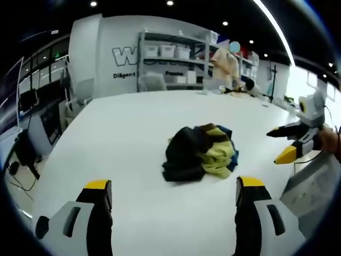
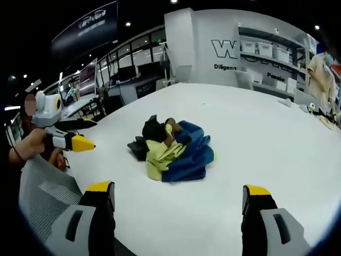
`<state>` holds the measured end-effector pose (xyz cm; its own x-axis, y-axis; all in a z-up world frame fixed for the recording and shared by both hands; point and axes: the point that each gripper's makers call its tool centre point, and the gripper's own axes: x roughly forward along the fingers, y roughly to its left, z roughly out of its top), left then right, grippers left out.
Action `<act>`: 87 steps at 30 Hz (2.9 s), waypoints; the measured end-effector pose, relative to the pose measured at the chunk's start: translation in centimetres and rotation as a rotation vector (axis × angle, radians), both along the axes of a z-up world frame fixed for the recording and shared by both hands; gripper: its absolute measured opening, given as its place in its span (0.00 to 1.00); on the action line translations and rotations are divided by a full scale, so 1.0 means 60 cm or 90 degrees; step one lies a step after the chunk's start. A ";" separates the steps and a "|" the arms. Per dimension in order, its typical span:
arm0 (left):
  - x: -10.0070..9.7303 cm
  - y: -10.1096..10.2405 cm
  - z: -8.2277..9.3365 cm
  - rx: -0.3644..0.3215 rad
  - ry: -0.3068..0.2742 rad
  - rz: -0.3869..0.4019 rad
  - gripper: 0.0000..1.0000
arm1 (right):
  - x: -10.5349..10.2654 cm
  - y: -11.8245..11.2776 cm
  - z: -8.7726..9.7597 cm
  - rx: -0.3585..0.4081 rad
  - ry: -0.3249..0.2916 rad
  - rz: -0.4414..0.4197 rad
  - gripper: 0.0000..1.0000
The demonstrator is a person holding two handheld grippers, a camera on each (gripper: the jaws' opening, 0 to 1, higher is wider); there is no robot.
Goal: Fold the garment on the visible template until the final outline fits inside the template.
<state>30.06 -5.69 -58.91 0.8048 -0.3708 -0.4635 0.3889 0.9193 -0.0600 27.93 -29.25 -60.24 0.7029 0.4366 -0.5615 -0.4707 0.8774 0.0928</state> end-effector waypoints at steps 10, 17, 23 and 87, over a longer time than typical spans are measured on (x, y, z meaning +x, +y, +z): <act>0.001 0.006 0.001 -0.002 0.000 0.012 0.89 | 0.002 -0.007 -0.001 0.003 0.005 -0.011 0.93; -0.001 -0.002 0.000 -0.006 0.002 -0.001 0.91 | 0.000 -0.007 -0.004 0.008 0.012 -0.012 0.93; -0.003 -0.002 0.001 -0.006 0.001 -0.002 0.93 | -0.001 -0.003 -0.005 0.016 0.016 -0.009 0.95; 0.045 0.010 0.035 -0.009 -0.017 -0.031 0.88 | 0.069 0.033 0.067 0.066 -0.025 0.026 0.83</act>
